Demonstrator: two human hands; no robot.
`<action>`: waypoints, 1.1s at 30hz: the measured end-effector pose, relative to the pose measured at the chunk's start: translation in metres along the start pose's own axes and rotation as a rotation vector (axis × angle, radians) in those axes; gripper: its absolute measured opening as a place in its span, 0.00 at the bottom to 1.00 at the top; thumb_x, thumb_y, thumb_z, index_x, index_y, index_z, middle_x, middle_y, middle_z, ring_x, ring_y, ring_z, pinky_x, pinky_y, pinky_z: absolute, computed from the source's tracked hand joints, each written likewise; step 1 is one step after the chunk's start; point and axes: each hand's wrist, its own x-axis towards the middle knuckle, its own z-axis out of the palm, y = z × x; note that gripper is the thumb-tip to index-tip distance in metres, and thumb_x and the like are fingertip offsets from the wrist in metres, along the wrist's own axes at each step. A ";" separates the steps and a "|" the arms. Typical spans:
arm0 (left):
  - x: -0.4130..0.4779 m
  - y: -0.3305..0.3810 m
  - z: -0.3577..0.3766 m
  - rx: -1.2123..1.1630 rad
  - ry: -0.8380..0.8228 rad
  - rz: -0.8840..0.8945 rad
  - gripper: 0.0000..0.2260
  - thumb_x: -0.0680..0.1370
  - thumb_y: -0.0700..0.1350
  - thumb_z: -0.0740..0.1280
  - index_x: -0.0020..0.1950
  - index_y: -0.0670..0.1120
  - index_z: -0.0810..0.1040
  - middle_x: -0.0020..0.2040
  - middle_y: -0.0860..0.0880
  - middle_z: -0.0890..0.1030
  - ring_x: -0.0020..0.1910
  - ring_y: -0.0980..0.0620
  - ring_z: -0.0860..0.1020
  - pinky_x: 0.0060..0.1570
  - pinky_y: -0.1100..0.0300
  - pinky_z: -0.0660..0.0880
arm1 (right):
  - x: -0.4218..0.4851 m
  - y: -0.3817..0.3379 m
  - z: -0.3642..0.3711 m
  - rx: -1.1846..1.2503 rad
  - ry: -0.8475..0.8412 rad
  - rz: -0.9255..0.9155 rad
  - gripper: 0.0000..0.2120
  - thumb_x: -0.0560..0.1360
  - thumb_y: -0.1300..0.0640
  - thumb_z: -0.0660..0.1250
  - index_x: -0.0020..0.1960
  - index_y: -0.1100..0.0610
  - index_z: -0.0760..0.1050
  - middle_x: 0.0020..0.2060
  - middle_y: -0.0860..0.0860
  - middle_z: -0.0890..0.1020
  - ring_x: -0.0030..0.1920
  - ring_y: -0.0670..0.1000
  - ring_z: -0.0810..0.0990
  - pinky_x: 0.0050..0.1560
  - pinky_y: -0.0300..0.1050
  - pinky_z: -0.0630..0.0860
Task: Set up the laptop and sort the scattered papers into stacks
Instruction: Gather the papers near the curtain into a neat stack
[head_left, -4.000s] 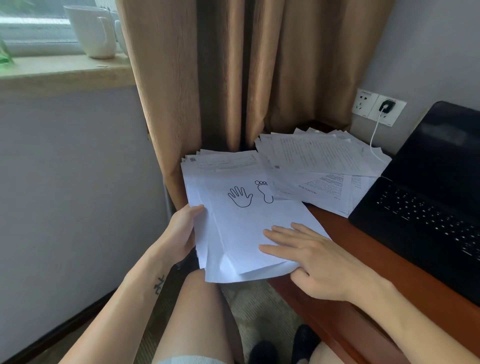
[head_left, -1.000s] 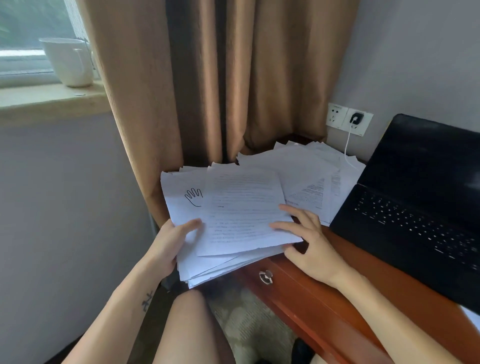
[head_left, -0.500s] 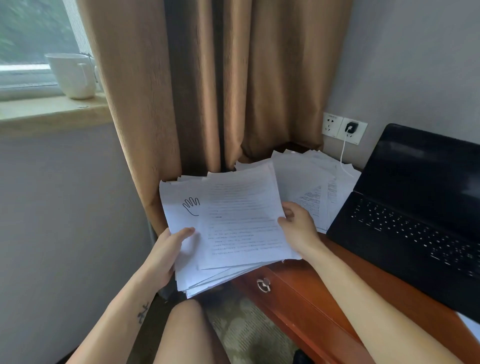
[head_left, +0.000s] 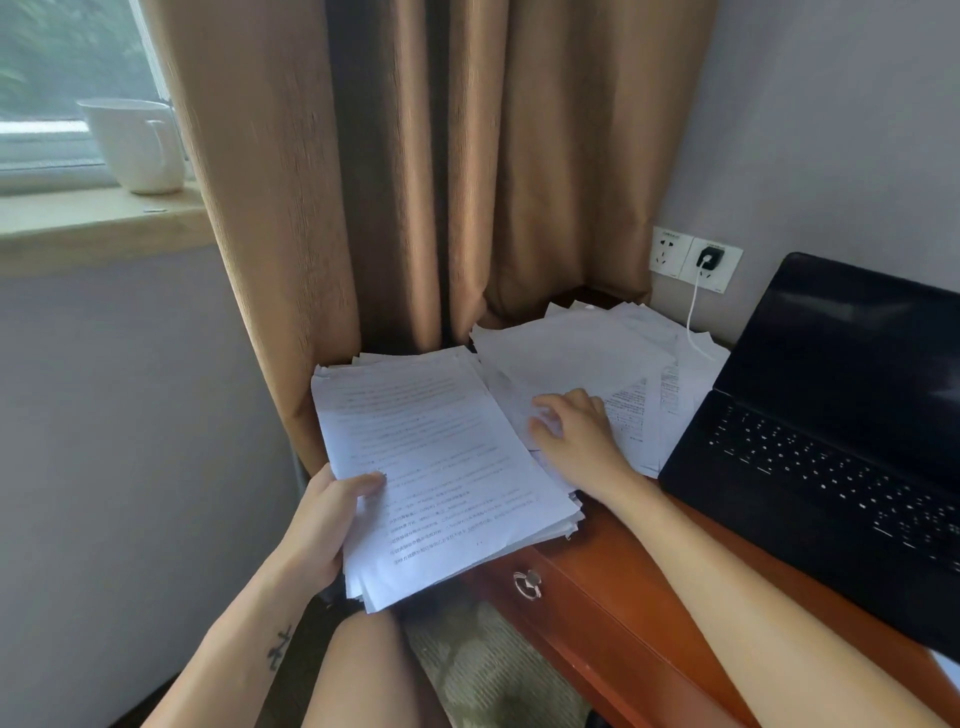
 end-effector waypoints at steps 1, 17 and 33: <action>0.000 0.000 0.000 -0.005 0.011 0.002 0.12 0.81 0.36 0.66 0.64 0.45 0.76 0.59 0.43 0.85 0.58 0.38 0.83 0.66 0.33 0.75 | 0.005 0.005 -0.004 -0.048 -0.043 0.012 0.25 0.81 0.43 0.62 0.76 0.48 0.66 0.66 0.49 0.69 0.71 0.53 0.61 0.72 0.49 0.62; -0.002 0.006 -0.010 -0.010 0.069 -0.015 0.10 0.82 0.37 0.65 0.62 0.45 0.76 0.57 0.42 0.85 0.55 0.36 0.84 0.65 0.33 0.76 | 0.039 0.026 0.000 -0.334 -0.003 -0.060 0.20 0.82 0.41 0.58 0.67 0.51 0.76 0.59 0.52 0.75 0.61 0.54 0.71 0.58 0.53 0.73; -0.009 0.012 -0.011 -0.125 0.055 -0.023 0.17 0.85 0.56 0.61 0.65 0.47 0.79 0.60 0.40 0.84 0.58 0.36 0.83 0.67 0.35 0.74 | -0.029 -0.024 -0.010 0.067 0.100 -0.507 0.09 0.81 0.56 0.67 0.55 0.59 0.83 0.46 0.49 0.80 0.48 0.49 0.77 0.47 0.45 0.75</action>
